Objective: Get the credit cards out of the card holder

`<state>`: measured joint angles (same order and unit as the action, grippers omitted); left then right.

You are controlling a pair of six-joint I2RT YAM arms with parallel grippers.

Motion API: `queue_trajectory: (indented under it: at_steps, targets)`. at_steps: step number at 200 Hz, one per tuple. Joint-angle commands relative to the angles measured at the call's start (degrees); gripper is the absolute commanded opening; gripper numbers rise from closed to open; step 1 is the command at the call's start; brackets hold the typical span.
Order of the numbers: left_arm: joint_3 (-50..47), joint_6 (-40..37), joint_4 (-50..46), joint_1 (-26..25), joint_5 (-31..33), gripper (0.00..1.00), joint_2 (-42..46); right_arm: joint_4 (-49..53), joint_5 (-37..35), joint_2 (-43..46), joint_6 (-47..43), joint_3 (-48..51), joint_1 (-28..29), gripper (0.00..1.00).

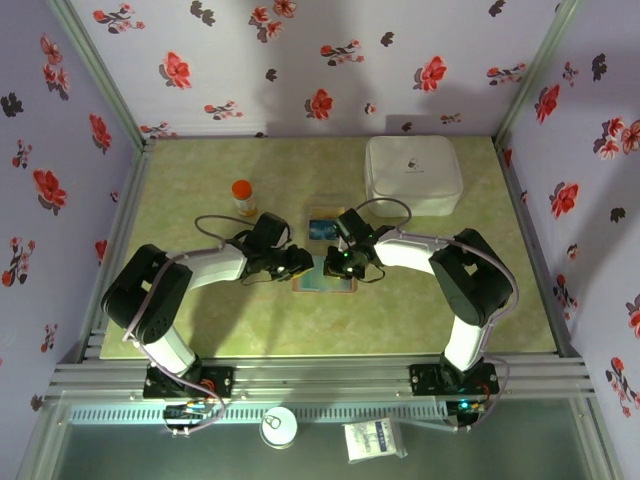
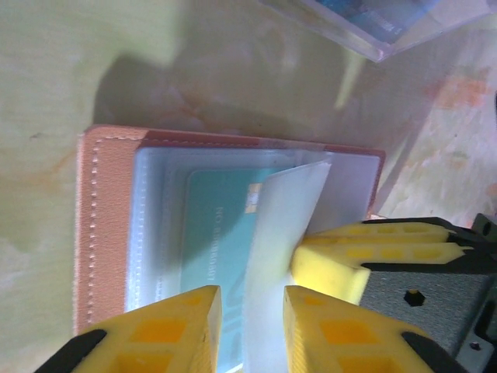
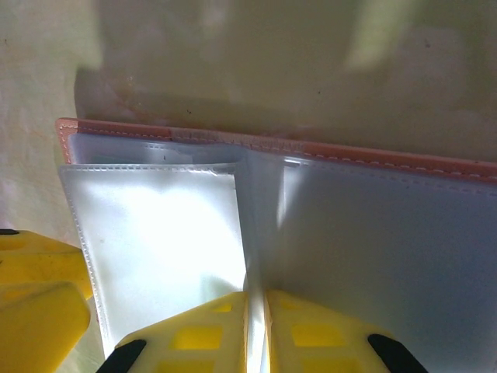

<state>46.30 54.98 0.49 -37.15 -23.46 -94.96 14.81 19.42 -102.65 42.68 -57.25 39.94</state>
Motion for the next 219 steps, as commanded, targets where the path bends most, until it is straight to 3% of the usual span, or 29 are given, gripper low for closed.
queue_trajectory:
  at_steps: [1, 44, 105, 187, 219]
  targets:
    - [1.58, 0.06, 1.95, -0.81, -1.37, 0.25, -1.95, 1.52, 0.34, 0.82, 0.48, 0.27, -0.48, 0.14]
    - [2.61, 0.32, 2.35, -1.34, -1.89, 0.2, -2.1, 2.15, 0.17, 1.78, 0.39, -0.05, -0.49, 0.15]
    - [4.8, 0.0, 0.59, -2.05, -1.89, 0.17, -1.76, 5.06, -2.89, 9.05, -0.3, -0.24, -1.33, 0.25]
    - [12.04, -0.97, -3.72, -5.36, -1.46, 0.17, -6.82, 7.1, -3.34, 19.23, -2.29, 3.71, -6.32, 0.25]
    - [15.44, -0.92, -5.0, -6.75, -1.58, 0.23, -9.38, 7.12, -3.17, 21.27, -2.67, 5.43, -7.59, 0.26]
